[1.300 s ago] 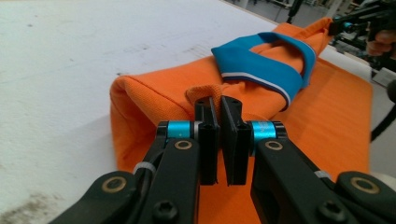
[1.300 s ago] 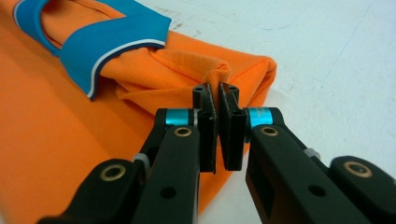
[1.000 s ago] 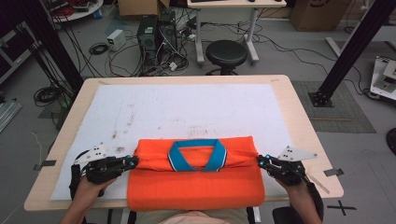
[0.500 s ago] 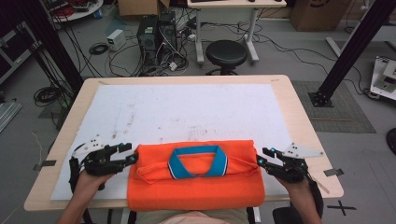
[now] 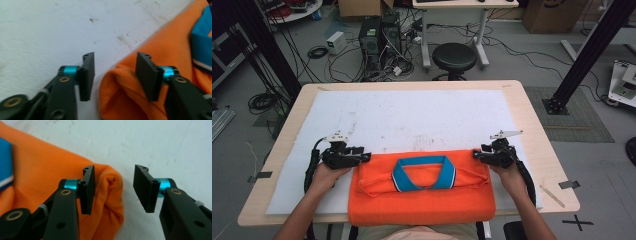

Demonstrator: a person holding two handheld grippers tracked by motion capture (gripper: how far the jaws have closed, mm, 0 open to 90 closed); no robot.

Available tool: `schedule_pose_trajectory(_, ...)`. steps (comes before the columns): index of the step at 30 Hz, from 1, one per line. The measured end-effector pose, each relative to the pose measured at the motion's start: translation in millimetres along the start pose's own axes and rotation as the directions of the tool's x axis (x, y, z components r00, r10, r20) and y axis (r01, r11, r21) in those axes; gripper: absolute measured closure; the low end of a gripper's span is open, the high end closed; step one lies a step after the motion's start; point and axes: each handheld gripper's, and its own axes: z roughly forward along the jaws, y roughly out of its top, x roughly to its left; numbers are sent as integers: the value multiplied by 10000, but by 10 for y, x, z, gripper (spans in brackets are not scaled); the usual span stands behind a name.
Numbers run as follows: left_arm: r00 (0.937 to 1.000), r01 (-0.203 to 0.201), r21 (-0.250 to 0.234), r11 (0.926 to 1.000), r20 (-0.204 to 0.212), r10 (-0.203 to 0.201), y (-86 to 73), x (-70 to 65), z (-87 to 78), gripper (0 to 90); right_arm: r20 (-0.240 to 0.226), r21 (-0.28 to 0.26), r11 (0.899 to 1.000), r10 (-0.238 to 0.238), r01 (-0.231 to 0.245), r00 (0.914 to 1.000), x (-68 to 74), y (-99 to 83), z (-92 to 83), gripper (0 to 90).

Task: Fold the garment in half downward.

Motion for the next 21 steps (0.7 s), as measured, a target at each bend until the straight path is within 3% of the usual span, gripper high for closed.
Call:
schedule_pose_trajectory(2, 9999, -156, 101, 9998, 2, 156, -25, -38, 21, 657, -86, 216, 9997, 106, -104, 9999, -11, -22, 44, 560)
schedule_pose_trajectory(4, 9994, -354, 97, 9993, -57, 355, -28, -61, 18, 739, -397, 226, 9996, 199, -190, 9990, -19, -32, 33, 716)
schedule_pose_trajectory(6, 9994, -342, 106, 9994, -103, 343, -26, -65, 16, 771, -564, 192, 9998, 98, -87, 9984, -12, -37, 31, 765)
schedule_pose_trajectory(7, 9990, -349, 9, 9994, -262, 349, -18, -65, 13, 802, -545, 193, 9995, -241, 251, 9982, 17, -34, 24, 810)
schedule_pose_trajectory(9, 9991, -82, -325, 9994, -428, 68, 3, -37, 7, 810, -409, 128, 9988, -460, 465, 9981, 15, -20, 15, 820)
schedule_pose_trajectory(12, 9990, 280, -546, 9981, -331, -299, 79, 37, 15, 812, -201, -240, 9987, -461, 456, 9987, -26, 8, 8, 822)
schedule_pose_trajectory(15, 9990, 248, -587, 9980, -349, -269, 154, 71, 35, 812, -144, -404, 9985, -363, 357, 9992, -65, 36, 17, 822)
schedule_pose_trajectory(21, 9982, 223, -1116, 9935, -533, -284, 467, 242, 169, 812, 299, -667, 9975, -207, 227, 9993, -219, 202, 93, 822)
